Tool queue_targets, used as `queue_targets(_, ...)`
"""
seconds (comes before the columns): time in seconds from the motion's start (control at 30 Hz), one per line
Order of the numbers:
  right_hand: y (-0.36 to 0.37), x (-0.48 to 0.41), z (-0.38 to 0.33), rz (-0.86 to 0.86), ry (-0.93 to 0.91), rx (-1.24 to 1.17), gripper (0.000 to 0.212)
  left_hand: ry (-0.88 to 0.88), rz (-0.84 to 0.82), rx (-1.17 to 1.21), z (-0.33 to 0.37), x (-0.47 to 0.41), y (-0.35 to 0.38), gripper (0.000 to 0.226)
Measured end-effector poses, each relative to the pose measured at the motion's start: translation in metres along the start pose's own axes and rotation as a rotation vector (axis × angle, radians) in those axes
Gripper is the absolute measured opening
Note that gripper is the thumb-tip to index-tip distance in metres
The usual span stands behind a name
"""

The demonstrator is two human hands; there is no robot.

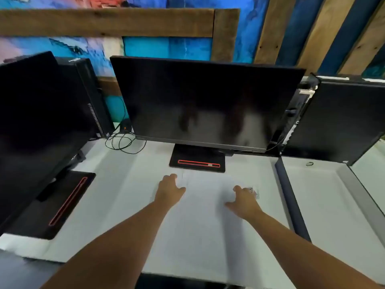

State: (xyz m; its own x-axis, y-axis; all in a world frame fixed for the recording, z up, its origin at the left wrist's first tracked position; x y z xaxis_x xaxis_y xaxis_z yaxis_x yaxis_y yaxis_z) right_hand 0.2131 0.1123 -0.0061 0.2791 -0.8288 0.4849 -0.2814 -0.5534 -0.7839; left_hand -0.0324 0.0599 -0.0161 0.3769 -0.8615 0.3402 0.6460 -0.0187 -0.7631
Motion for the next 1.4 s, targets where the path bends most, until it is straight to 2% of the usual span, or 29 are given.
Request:
queue_targets(0.07,0.009,-0.006,0.007,-0.026,0.064,-0.045,0.065,-0.070,-0.030,0.071,-0.015,-0.005,0.008,0.065)
queue_targets(0.17,0.023,-0.008,0.014,-0.069,0.141,0.025,0.072,-0.116,-0.075,0.115,-0.028,-0.010,0.020,0.068)
queue_targets(0.37,0.032,-0.013,0.011,-0.057,0.151,0.074,0.072,-0.178,-0.071,0.110,-0.035,-0.017,0.020,0.070)
queue_targets(0.5,0.032,-0.017,0.006,-0.075,0.155,0.089,0.070,-0.234,-0.090,0.131,-0.037,-0.020,0.023,0.064)
queue_targets(0.73,0.035,-0.022,0.005,-0.066,0.178,0.070,0.068,-0.329,-0.014,0.282,-0.042,-0.014,0.028,0.048)
queue_targets(1.0,0.036,-0.024,0.004,-0.051,0.185,0.051,0.064,-0.338,0.104,0.153,-0.039,-0.010,0.025,0.044)
queue_targets(1.2,0.037,-0.025,0.006,-0.045,0.190,0.048,0.064,-0.409,0.094,0.221,-0.041,-0.009,0.029,0.028)
queue_targets(1.33,0.037,-0.026,0.006,-0.045,0.185,0.057,0.064,-0.435,0.039,0.086,-0.039,-0.010,0.022,0.011)
queue_targets(1.4,0.037,-0.025,0.006,-0.043,0.183,0.059,0.063,-0.419,0.030,0.091,-0.040,-0.012,0.020,0.016)
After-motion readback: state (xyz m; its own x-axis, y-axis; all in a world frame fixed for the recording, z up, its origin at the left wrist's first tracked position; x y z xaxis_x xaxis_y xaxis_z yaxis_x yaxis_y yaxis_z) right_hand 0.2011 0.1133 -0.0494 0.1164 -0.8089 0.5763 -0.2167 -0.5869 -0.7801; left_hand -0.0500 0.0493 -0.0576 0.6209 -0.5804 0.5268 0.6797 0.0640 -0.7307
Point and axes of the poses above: each hand's wrist, its own x-axis away from the middle knuckle, its own y-axis out of the palm, z = x × y, the point moved 7 cm from there along -x, towards the middle knuckle, and after that the axes turned 8 degrees about -z, right-handed, at the moved point
